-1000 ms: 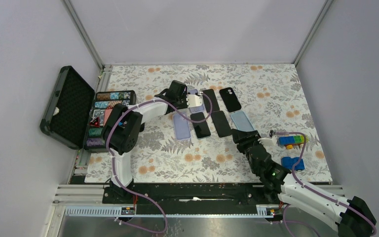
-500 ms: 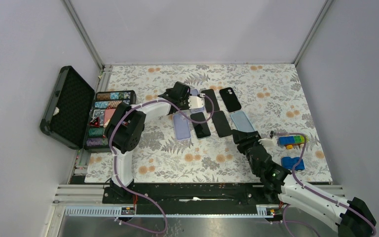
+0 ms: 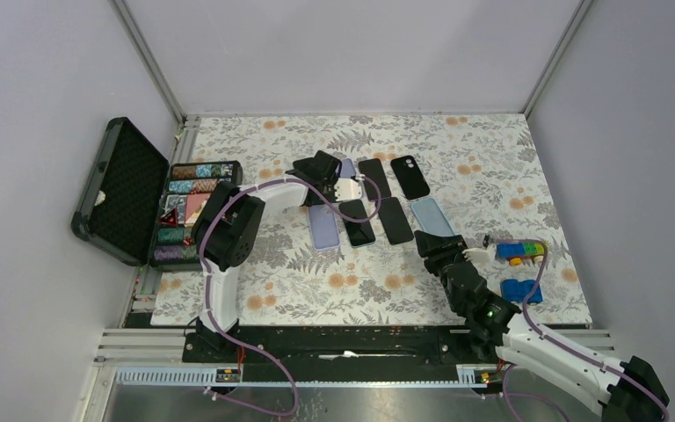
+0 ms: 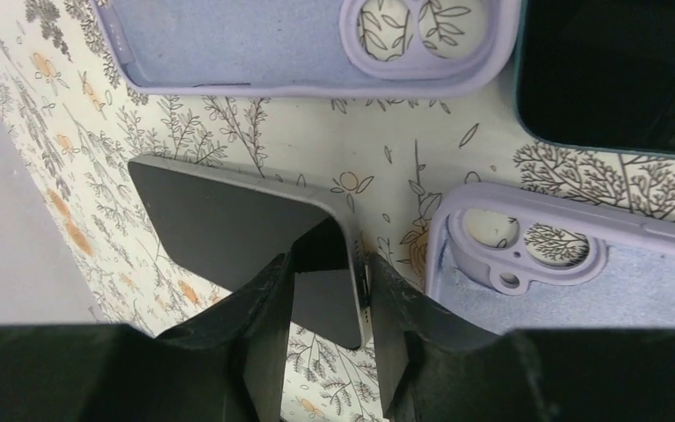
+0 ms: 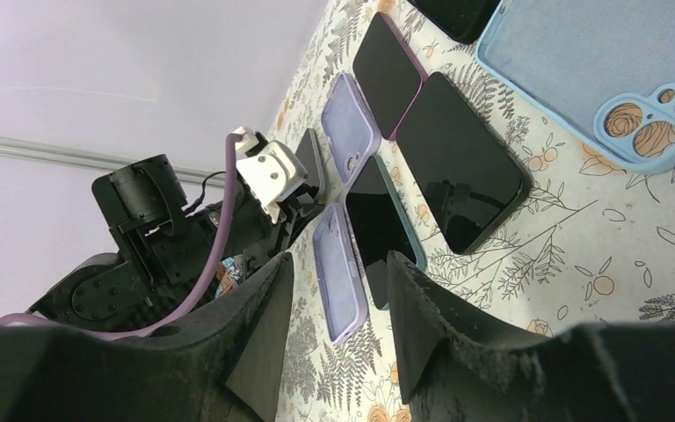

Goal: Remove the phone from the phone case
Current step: Place the phone at the center of the board, then reset both arms

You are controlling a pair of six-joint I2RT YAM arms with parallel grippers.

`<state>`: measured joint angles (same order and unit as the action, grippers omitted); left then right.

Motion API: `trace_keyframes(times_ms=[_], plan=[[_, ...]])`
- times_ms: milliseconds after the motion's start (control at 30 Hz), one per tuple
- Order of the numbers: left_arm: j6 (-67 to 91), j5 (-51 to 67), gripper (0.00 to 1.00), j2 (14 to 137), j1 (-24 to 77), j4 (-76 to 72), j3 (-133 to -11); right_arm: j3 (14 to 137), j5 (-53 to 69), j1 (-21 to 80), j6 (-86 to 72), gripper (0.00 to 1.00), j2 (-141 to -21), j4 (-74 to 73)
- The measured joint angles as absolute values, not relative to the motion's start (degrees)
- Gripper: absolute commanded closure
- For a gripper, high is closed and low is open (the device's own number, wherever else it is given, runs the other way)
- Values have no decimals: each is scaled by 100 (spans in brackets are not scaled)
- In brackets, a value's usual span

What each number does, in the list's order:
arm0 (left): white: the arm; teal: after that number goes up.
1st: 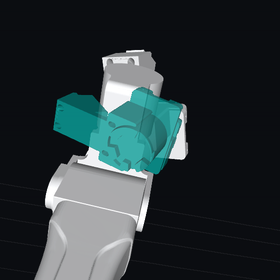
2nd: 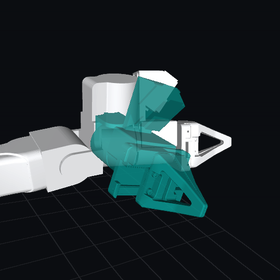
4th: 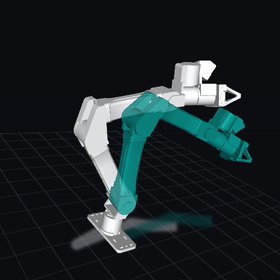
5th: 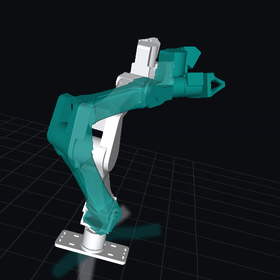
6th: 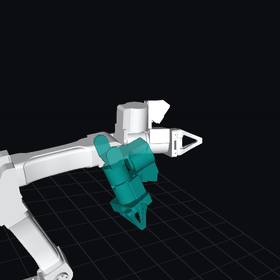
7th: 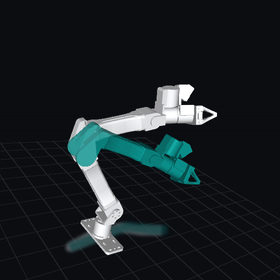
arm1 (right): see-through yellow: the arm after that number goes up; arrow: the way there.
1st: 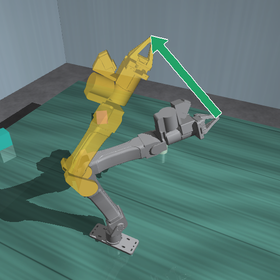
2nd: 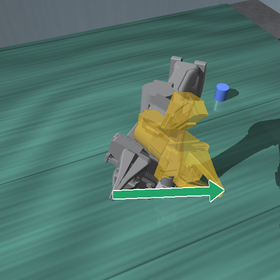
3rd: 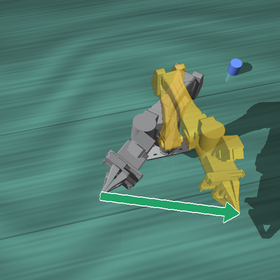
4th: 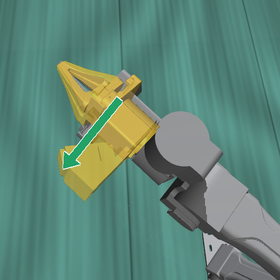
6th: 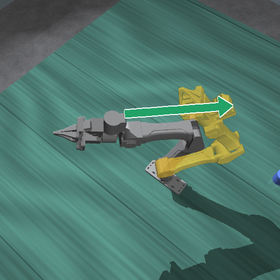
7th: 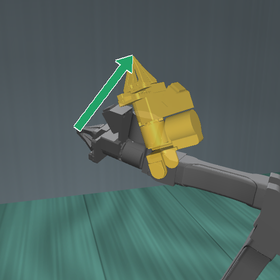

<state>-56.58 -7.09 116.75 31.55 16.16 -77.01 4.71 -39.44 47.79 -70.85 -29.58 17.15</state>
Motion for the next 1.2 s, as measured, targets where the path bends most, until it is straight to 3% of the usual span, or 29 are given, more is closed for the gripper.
trace_keyframes(times_ms=[133, 300, 567, 767, 800, 833, 867, 933, 1200], plan=[[-5640, -711, 61, 11675, 3157, 1682, -7719, 462, -3953, 4775, -7089, 50, -2823, 1673], [-5570, -698, 46, 11622, 3166, 1712, -7732, 460, -3962, 4770, -7091, 50, -2657, 1570], [-5273, -410, 41, 11159, 3175, 1977, -7533, 460, -3968, 4770, -7078, 50, -2567, 1494], [-4602, -464, 37, 10016, 3201, 1330, -7183, 467, -4110, 4766, -6842, 47, -2351, 1210], [-4442, -534, 27, 9843, 3218, 1133, -7183, 480, -4150, 4766, -6751, 47, -2283, 1131], [-4274, -631, 5, 9668, 3236, 934, -7183, 502, -4176, 4764, -6661, 47, -2220, 1061], [-4038, -764, 2, 9487, 3256, 711, -7183, 543, -4233, 4764, -6530, 46, -2139, 978], [-3479, -1122, 1, 9098, 3291, 113, -7078, 655, -4313, 4762, -6215, 41, -1999, 869], [-183, -1675, 1, 6814, 3146, -1245, -5883, 1684, -4383, 4742, -4069, 4, -1734, 565]])
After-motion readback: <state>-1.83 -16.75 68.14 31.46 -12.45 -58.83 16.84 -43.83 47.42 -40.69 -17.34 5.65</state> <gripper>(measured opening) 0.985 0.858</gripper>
